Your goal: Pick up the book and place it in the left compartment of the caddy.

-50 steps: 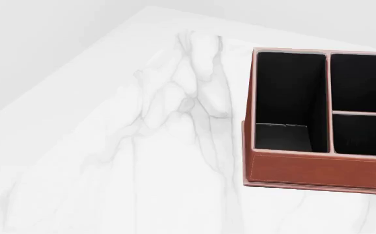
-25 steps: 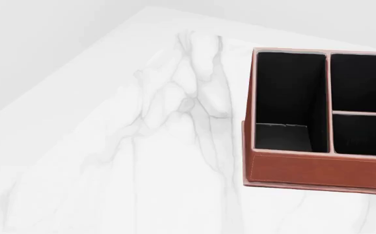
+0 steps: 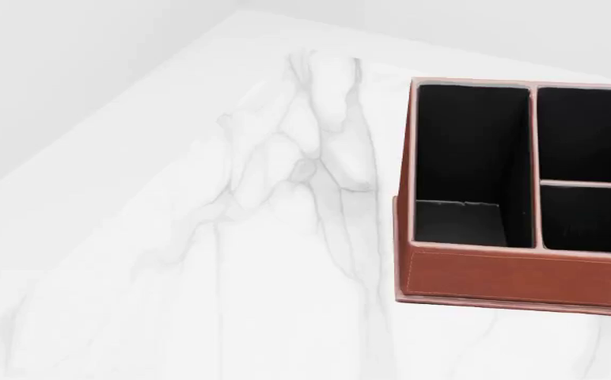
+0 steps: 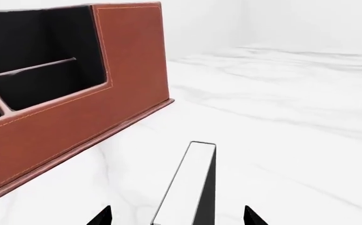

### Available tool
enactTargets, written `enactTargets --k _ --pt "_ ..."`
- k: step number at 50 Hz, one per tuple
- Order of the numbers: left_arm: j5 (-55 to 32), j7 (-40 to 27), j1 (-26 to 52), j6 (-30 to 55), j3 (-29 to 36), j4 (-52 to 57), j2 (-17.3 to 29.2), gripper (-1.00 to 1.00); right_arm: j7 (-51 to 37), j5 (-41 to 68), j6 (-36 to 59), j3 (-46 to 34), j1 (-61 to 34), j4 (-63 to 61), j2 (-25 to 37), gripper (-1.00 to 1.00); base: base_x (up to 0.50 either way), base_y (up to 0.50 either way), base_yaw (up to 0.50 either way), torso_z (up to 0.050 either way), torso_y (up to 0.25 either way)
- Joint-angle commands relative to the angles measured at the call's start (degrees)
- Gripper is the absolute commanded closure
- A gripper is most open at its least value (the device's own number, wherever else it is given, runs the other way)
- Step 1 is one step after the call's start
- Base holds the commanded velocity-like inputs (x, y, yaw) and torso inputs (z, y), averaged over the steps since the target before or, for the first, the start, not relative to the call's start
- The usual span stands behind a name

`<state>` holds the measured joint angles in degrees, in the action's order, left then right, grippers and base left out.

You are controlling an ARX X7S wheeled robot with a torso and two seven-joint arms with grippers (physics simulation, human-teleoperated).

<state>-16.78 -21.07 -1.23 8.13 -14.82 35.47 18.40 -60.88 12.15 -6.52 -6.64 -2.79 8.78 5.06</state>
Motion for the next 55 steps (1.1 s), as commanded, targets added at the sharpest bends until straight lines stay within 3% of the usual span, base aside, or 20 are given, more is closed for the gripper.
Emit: enactTargets --k 1,25,55 --pt "0.2 1.5 1.5 2.4 -1.3 -1.7 -1.2 -1.00 1.7 0.2 -0.6 0.1 -1.0 2.8 -0.9 -1.00 0.00 0.00 0.00 0.000 0.000" --pt "0.3 1.0 1.9 2.5 -0.5 -1.9 -0.7 -1.00 2.6 2.2 -2.7 -1.4 -4.7 10.5 -0.4 -1.00 0.00 0.00 0.00 0.000 0.000" --pt "-0.1 0.7 1.7 2.2 -0.1 -2.2 -0.3 -1.00 -0.3 3.2 -2.8 -1.8 -3.6 8.7 0.9 -1.00 0.00 0.00 0.00 0.000 0.000"
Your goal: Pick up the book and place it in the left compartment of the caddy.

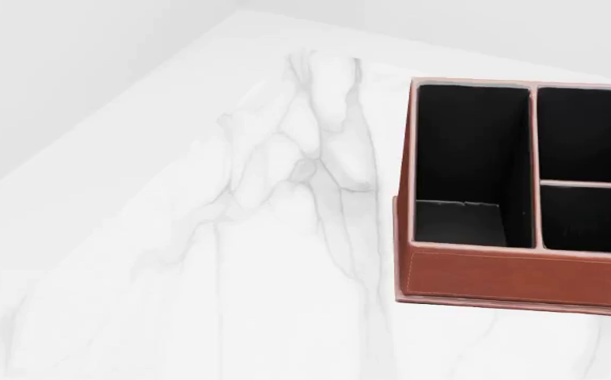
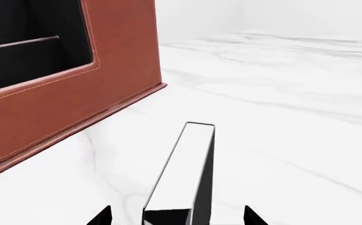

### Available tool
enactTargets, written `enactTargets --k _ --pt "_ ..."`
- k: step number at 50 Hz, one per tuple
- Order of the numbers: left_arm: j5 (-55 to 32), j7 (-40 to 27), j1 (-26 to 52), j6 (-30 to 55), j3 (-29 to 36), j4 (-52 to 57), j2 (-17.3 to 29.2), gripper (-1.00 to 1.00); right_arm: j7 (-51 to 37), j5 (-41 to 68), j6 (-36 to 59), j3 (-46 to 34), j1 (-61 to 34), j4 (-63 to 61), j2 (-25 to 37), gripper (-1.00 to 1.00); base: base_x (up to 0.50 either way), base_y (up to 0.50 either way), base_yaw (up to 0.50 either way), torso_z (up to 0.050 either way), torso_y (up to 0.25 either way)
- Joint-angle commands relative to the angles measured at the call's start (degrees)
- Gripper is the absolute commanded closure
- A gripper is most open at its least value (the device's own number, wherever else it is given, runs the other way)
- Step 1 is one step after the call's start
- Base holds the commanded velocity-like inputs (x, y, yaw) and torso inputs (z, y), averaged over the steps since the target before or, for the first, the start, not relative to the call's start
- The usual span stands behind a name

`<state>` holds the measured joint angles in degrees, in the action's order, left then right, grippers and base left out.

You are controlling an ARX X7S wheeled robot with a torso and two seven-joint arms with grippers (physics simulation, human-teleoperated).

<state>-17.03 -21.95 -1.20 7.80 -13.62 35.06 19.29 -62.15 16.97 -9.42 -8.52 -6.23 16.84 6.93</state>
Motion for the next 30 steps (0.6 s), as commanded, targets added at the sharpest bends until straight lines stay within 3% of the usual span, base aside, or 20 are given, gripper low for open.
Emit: enactTargets --k 1,14,15,30 --pt "0.2 1.5 1.6 2.5 -1.3 -1.8 -1.1 -1.00 0.9 -1.6 0.1 0.0 -0.1 0.5 -0.9 -1.00 0.00 0.00 0.00 0.000 0.000" --pt "-0.1 1.3 1.4 2.4 -1.4 -1.7 -0.9 -1.00 0.2 -1.3 0.0 -0.5 0.8 -1.4 -0.3 -1.00 0.00 0.00 0.00 0.000 0.000" --pt "-0.2 1.2 1.4 2.4 -1.5 -1.6 -0.9 -1.00 0.1 -1.4 0.1 -0.6 0.8 -1.6 -0.3 1.00 0.00 0.00 0.00 0.000 0.000" --pt "-0.4 0.9 1.5 2.5 -1.4 -1.4 -0.7 -1.00 -0.7 -1.8 0.1 -1.4 0.9 -2.3 0.3 1.00 0.00 0.00 0.00 0.000 0.000"
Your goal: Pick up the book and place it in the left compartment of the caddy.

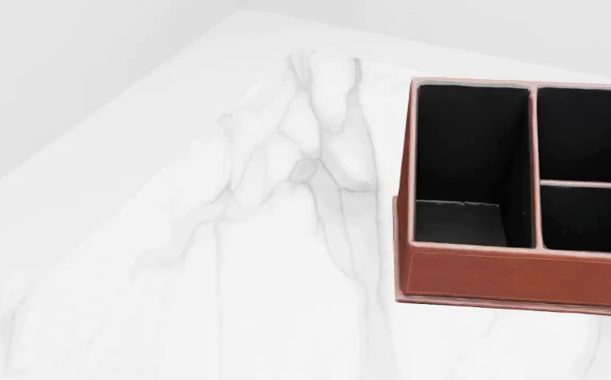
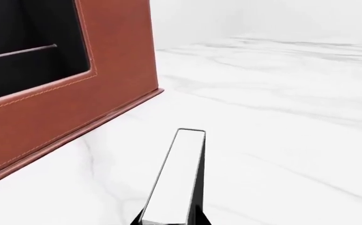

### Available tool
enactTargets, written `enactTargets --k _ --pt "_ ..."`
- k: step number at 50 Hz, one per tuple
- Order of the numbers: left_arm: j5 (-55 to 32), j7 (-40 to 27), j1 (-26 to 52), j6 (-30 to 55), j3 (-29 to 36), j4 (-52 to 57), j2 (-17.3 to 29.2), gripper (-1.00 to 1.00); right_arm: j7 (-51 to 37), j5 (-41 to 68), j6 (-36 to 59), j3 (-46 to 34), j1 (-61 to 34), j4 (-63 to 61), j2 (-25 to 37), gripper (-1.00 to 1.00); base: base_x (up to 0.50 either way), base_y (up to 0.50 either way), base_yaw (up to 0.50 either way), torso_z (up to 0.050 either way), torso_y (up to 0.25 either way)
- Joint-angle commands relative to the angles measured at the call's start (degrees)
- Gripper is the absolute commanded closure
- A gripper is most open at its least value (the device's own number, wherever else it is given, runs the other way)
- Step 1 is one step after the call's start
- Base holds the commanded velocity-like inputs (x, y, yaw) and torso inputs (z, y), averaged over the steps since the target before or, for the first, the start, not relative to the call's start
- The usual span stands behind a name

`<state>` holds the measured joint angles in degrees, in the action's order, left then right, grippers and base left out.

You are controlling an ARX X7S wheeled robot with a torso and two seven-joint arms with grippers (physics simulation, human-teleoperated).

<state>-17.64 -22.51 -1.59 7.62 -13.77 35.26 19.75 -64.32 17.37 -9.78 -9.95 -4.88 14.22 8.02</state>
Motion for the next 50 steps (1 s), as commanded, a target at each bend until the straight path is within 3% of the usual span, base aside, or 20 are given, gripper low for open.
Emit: enactTargets --k 1,13,32,36,50 --pt "0.2 1.4 1.8 2.7 -1.2 -1.6 -1.1 -1.00 1.3 -2.3 0.4 0.1 -0.3 -0.1 -0.7 1.00 0.00 0.00 0.00 0.000 0.000" --pt "0.4 1.2 1.9 2.5 -1.0 -1.8 -0.9 -1.00 -4.6 -12.2 3.4 -1.8 9.0 -22.3 4.6 1.00 0.00 0.00 0.00 0.000 0.000" --pt "0.6 0.9 2.5 2.3 -0.5 -3.2 -0.7 -1.00 2.2 -14.8 1.8 -4.5 15.4 -37.3 13.8 1.00 0.00 0.00 0.00 0.000 0.000" --pt "1.0 0.8 2.3 2.2 -0.1 -3.1 -0.7 -1.00 6.7 -14.3 -8.5 -5.5 18.1 -38.9 17.9 1.00 0.00 0.00 0.00 0.000 0.000" --pt "-0.2 0.5 2.2 2.7 -1.2 -2.4 -0.3 -1.00 14.5 -7.3 8.7 -6.9 12.8 -51.6 26.2 1.00 0.00 0.00 0.00 0.000 0.001"
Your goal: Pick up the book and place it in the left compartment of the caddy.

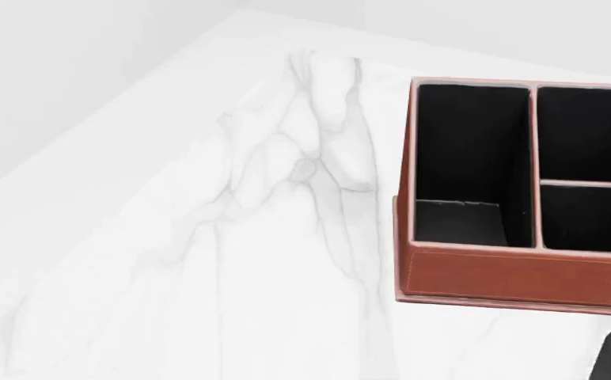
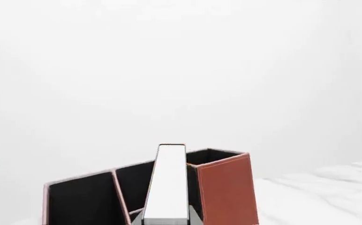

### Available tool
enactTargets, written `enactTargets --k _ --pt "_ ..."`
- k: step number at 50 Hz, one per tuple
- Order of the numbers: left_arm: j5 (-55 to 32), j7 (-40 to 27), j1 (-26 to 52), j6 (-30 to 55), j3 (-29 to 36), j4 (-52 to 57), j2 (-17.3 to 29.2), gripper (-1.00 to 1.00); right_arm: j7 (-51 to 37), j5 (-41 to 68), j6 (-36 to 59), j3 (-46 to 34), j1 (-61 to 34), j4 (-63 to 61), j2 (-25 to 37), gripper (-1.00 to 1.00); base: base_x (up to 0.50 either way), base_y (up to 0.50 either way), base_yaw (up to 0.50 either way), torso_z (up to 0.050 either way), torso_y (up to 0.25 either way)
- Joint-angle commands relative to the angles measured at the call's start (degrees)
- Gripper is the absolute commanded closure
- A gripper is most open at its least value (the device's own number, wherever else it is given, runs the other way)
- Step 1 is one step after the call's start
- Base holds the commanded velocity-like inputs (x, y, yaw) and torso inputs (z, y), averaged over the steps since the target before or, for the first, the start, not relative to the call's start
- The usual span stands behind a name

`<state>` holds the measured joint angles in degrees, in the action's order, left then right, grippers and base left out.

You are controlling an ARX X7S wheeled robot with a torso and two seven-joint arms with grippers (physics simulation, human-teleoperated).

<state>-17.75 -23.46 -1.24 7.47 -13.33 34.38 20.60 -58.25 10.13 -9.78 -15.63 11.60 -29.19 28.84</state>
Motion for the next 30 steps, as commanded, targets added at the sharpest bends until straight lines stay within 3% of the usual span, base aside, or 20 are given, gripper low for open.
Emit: enactTargets --k 1,9,30 --pt "-0.2 1.4 1.8 2.9 -1.6 -1.5 -1.1 -1.00 8.0 -0.2 12.0 -1.5 -4.6 -9.0 5.4 1.00 0.00 0.00 0.00 0.000 0.000" --pt "-0.2 1.2 1.9 2.9 -1.6 -1.6 -1.0 -1.00 13.7 7.8 26.5 -3.8 -13.5 -11.0 7.7 1.00 0.00 0.00 0.00 0.000 0.001" --pt "-0.4 0.9 1.8 2.7 -1.3 -1.8 -0.8 -1.00 18.5 15.0 33.4 -4.2 -23.5 -5.9 6.7 1.00 0.00 0.00 0.00 0.000 0.001"
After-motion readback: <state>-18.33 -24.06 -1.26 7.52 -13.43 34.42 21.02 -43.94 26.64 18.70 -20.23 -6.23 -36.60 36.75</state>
